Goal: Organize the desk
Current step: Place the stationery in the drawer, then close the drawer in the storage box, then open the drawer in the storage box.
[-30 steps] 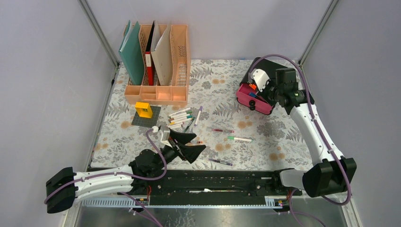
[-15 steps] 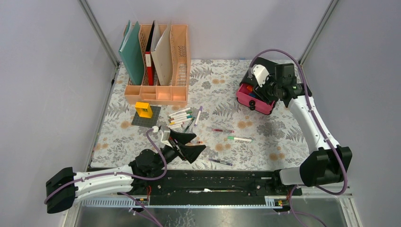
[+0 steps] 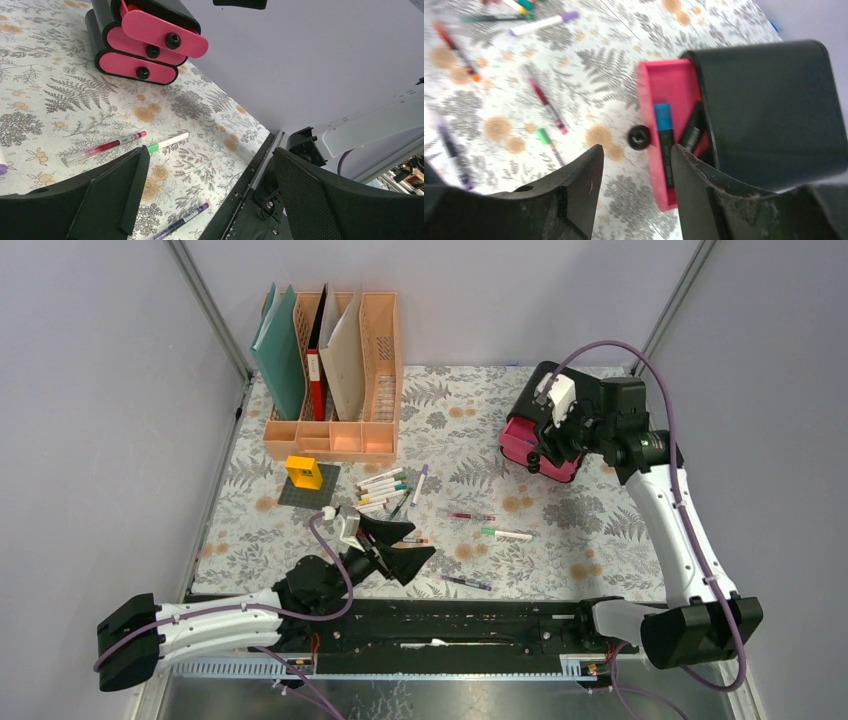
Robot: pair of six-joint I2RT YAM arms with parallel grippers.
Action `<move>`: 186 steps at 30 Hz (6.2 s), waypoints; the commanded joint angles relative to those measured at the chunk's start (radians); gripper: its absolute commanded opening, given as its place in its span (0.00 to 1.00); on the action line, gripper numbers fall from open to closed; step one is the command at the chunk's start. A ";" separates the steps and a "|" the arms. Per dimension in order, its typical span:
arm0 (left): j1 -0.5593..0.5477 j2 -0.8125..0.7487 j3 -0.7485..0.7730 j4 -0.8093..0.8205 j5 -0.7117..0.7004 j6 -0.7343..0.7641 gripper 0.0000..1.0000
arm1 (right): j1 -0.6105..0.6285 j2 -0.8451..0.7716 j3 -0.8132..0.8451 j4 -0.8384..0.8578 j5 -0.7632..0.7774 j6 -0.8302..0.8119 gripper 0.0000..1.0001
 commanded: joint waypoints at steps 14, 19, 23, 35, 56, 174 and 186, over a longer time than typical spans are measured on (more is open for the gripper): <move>0.005 0.004 -0.008 0.037 -0.009 -0.007 0.99 | -0.002 -0.010 -0.140 -0.075 -0.423 -0.072 0.61; 0.006 0.008 -0.008 0.040 -0.010 -0.008 0.99 | -0.002 0.051 -0.156 -0.085 -0.321 -0.123 0.53; 0.006 0.012 -0.014 0.048 -0.012 -0.011 0.99 | -0.001 0.100 -0.167 -0.073 -0.198 -0.140 0.37; 0.011 0.058 -0.013 0.085 -0.007 -0.019 0.99 | -0.001 0.088 -0.287 0.206 0.168 -0.110 0.06; 0.019 0.121 0.003 0.114 0.006 -0.036 0.99 | -0.001 0.193 -0.274 0.535 0.393 0.079 0.18; 0.249 1.442 0.947 0.373 0.292 -0.709 0.52 | -0.056 -0.531 -0.564 0.562 0.358 0.567 0.86; 0.222 1.109 0.691 0.231 0.230 -0.438 0.91 | -0.056 -0.500 -0.544 0.496 0.188 0.485 0.98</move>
